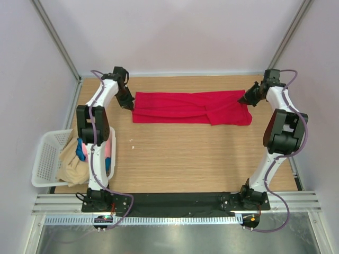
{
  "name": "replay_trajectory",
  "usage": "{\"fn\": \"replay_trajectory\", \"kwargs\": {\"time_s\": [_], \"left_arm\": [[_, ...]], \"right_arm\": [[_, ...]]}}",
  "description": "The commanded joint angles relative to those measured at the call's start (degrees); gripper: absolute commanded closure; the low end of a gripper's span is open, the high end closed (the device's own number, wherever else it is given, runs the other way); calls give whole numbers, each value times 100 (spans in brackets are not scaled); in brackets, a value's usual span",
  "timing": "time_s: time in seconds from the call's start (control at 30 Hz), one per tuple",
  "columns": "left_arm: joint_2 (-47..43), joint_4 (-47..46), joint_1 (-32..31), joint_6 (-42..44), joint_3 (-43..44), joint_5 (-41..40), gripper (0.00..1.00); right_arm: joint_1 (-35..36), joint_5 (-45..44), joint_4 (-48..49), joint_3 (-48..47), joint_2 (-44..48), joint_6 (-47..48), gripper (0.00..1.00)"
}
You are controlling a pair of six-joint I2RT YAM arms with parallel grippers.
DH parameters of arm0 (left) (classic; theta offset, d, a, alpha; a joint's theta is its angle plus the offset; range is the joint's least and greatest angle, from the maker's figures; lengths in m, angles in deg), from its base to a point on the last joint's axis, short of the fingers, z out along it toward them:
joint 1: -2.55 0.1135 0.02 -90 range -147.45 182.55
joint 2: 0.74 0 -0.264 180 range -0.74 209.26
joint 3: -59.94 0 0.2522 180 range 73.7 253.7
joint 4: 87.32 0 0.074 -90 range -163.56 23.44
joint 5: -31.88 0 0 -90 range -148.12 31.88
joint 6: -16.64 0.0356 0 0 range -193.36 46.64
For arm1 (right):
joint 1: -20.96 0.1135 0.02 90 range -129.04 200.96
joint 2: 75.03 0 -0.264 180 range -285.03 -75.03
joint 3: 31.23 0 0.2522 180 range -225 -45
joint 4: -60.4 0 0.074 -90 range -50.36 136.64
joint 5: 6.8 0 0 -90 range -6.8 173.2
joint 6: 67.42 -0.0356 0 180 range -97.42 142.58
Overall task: Fold and stack the t-shirts
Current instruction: Fold the tshirt
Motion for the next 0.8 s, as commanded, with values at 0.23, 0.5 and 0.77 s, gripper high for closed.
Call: {"fn": "replay_trajectory", "kwargs": {"time_s": [0.23,0.5,0.77], "left_arm": [[168,143,114,-28,588,120,100],[370,161,167,-80,720,155,100],[634,152,184,-37,940,261,100]], "right_arm": [[-52,172,426,-315,-192,-338,99],[-105,198,444,-403,-386,-320,99],[-167,242,417,-649,-641,-346,99]]}}
